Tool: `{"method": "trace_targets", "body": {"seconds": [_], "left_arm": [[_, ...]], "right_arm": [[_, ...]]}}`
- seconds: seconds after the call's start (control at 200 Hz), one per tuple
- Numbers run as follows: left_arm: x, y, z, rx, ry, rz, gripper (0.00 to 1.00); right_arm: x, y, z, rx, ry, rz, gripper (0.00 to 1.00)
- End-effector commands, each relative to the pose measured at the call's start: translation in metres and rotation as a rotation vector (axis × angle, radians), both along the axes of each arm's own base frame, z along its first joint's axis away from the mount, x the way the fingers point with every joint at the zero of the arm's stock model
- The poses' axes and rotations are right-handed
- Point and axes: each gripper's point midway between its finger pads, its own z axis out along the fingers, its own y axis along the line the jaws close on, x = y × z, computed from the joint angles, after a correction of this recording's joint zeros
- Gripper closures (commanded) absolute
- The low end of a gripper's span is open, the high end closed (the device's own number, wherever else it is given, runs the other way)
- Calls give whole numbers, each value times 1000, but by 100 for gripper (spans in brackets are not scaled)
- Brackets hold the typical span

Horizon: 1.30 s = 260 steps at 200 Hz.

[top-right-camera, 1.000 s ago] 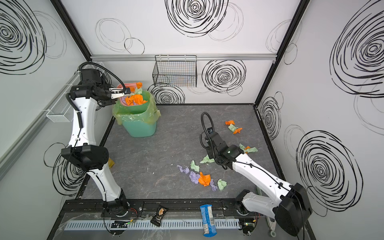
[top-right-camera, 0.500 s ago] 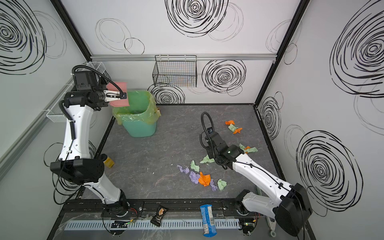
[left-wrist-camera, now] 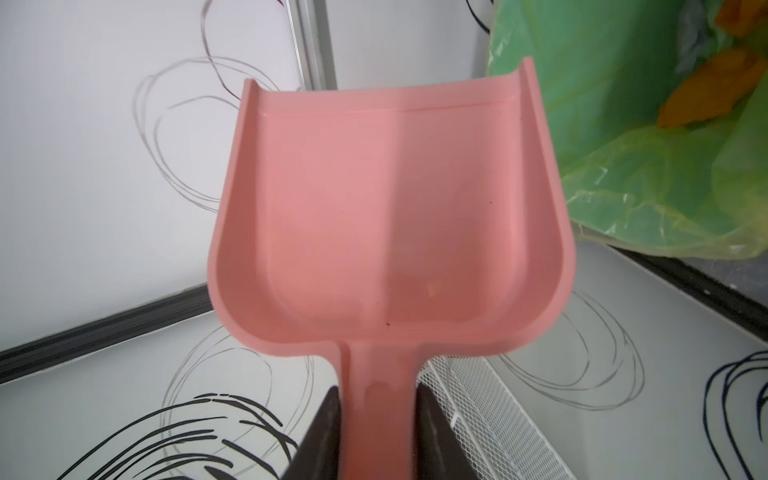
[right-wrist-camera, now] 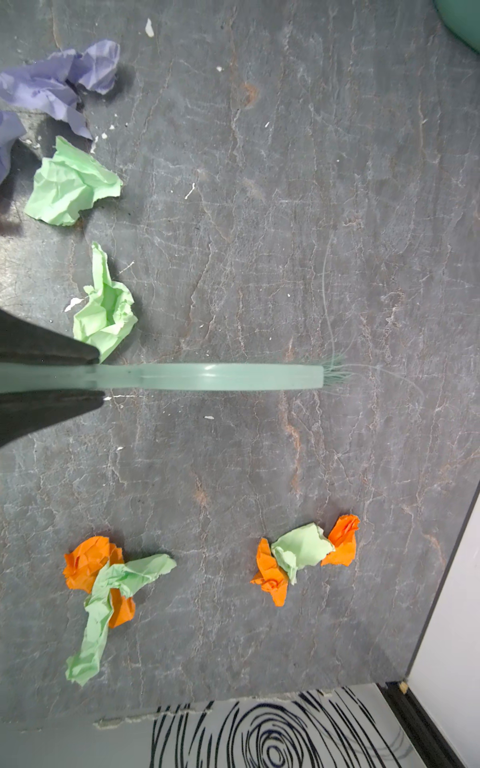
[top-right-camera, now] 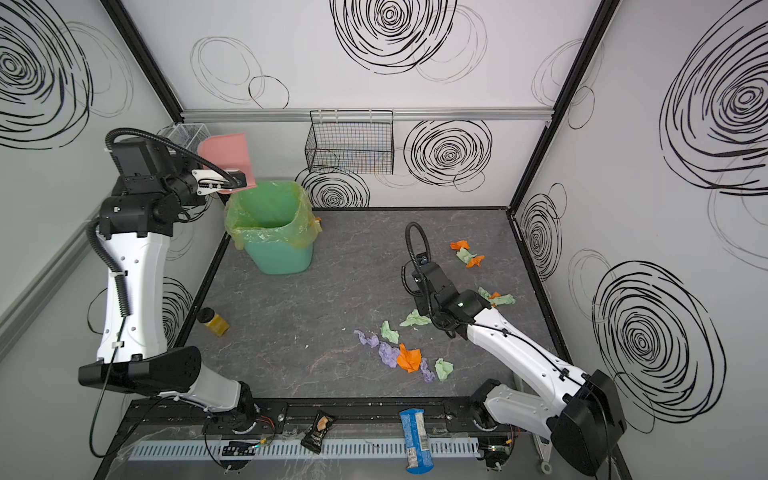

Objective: Sweep away the paper scraps from the table
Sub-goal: 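Tilt the pink dustpan over the green wastebasket with the left gripper to dump scraps, then lower the empty dustpan with the left gripper while the right brush reaches toward the wastebasket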

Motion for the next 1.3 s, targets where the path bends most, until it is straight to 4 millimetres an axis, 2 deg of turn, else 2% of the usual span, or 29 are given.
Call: {"method": "trace_targets", "body": {"seconds": [0.0, 0.075, 0.085, 0.115, 0.135, 0.145, 0.155, 0.16, 0.175, 0.18, 0.185, 0.2, 0.205, 0.225, 0.23, 0.32, 0.435, 0.525, 0.64, 0.79, 0.996, 1.161, 1.296], "left_arm": [[-39, -46, -3, -223, 60, -163, 100], [-60, -69, -33, -326, 153, -244, 100], [-67, -72, -29, -331, 138, -257, 100], [-76, -80, -42, -362, 168, -285, 100], [-81, -85, -58, -379, 204, -299, 100], [-85, -89, -57, -385, 198, -315, 100], [-87, -91, -69, -396, 225, -316, 100], [-90, -93, -66, -397, 216, -328, 100], [-94, -97, -78, -409, 241, -334, 100], [-97, -99, -76, -411, 233, -343, 100], [-97, -99, -86, -419, 258, -340, 100], [-103, -104, -88, -422, 257, -356, 100], [-103, -104, -98, -429, 279, -353, 100], [-110, -110, -102, -440, 283, -370, 100], [-111, -110, -112, -447, 306, -366, 100], [-139, -127, -162, -524, 403, -400, 100], [-168, -136, -230, -612, 536, -387, 100], [-187, -137, -277, -660, 603, -357, 100], [-206, -133, -318, -681, 632, -313, 100], [-224, -130, -349, -710, 693, -272, 100], [-228, -137, -366, -772, 736, -267, 100], [-226, -139, -371, -786, 740, -269, 100], [-225, -140, -375, -789, 749, -270, 100]], "right_arm": [[30, 8, 50, 201, -140, -9, 100], [48, 7, 66, 315, -175, -23, 100], [50, 7, 67, 328, -180, -26, 100], [57, 8, 72, 373, -190, -26, 100], [61, 10, 75, 402, -196, -24, 100], [63, 10, 76, 416, -201, -24, 100], [65, 11, 77, 431, -202, -26, 100], [66, 11, 78, 439, -204, -25, 100], [70, 11, 79, 463, -208, -29, 100], [70, 12, 79, 470, -207, -28, 100], [72, 13, 80, 478, -210, -27, 100], [75, 13, 82, 501, -215, -27, 100], [77, 14, 81, 508, -215, -27, 100], [81, 16, 83, 542, -222, -21, 100], [82, 16, 83, 548, -222, -21, 100], [102, 33, 85, 704, -225, 5, 100], [133, 62, 84, 895, -212, 51, 100], [165, 87, 74, 1064, -154, 50, 100], [211, 123, 61, 1177, -114, 45, 100], [260, 176, 49, 1209, -108, 45, 100], [301, 247, 35, 1298, -40, 73, 100], [326, 278, 29, 1326, -50, 44, 100], [340, 291, 30, 1366, -79, 10, 100]]}}
